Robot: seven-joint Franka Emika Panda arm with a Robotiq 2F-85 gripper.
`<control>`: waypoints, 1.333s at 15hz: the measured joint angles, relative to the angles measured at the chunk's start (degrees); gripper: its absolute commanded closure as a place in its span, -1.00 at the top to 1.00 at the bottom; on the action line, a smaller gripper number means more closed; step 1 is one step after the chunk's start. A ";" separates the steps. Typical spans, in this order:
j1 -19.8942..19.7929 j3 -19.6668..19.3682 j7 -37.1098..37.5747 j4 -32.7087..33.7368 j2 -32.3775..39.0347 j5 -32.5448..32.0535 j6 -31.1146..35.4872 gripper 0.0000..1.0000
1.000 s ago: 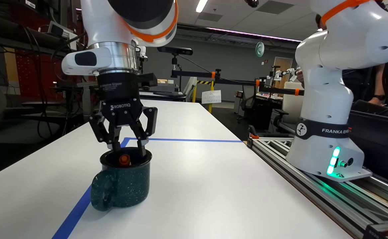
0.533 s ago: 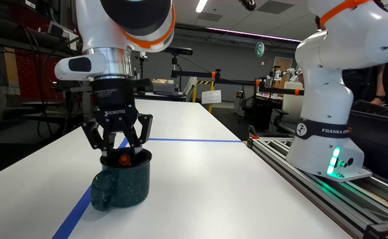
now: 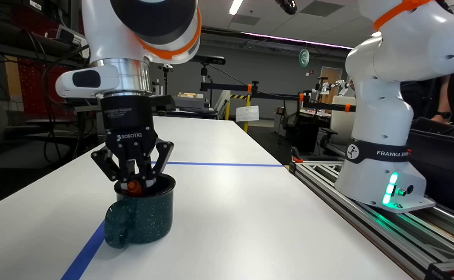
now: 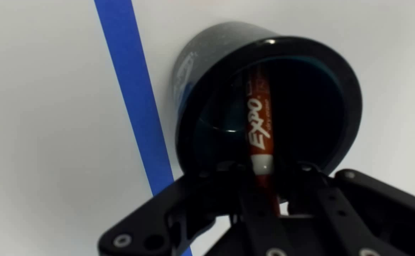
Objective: Place the marker on the table
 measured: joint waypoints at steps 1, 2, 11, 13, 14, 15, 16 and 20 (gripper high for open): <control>0.00 0.09 0.00 0.06 -0.06 -0.01 0.00 -0.90; 0.02 0.16 0.01 0.10 -0.23 -0.07 -0.05 -0.90; 1.34 0.08 4.56 -0.35 -12.16 -3.32 -7.32 -0.90; 2.04 0.00 5.70 -1.24 -15.72 -4.66 -11.04 -0.90; 2.49 0.01 6.35 -1.82 -17.14 -5.14 -12.78 -0.90; 3.02 0.01 6.92 -2.47 -18.33 -5.32 -14.16 -0.90; 3.67 0.03 7.59 -3.22 -19.33 -5.35 -15.37 -0.90; 6.18 0.13 10.68 -6.37 -20.88 -5.67 -16.44 -0.90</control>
